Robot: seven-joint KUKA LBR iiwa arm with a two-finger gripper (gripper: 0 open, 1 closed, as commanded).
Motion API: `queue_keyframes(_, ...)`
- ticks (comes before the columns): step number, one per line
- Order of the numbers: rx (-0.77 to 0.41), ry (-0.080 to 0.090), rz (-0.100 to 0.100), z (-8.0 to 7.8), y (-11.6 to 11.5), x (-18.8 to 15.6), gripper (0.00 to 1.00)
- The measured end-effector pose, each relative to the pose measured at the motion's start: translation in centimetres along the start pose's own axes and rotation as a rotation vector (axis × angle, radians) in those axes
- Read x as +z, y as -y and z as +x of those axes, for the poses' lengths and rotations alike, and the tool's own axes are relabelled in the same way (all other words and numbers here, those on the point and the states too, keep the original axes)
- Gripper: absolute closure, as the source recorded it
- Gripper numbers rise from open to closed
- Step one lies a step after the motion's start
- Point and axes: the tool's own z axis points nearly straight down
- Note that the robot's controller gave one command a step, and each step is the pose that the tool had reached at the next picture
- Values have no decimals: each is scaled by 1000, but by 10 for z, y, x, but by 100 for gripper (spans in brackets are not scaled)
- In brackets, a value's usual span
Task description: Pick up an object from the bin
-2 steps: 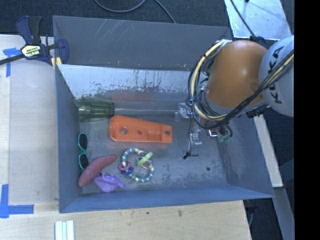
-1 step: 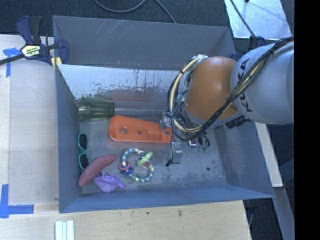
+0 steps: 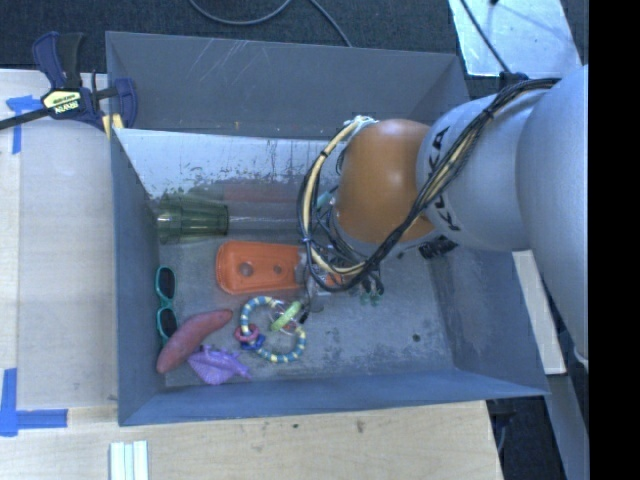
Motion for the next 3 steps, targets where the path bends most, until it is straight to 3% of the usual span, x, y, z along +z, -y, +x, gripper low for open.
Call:
queue_keyframes(1,0,0,0,0,0,0,100)
queue_keyframes(2,-95,-5,3,-21,-14,-3,100)
queue_keyframes(3,-196,3,1,-32,-41,-13,100)
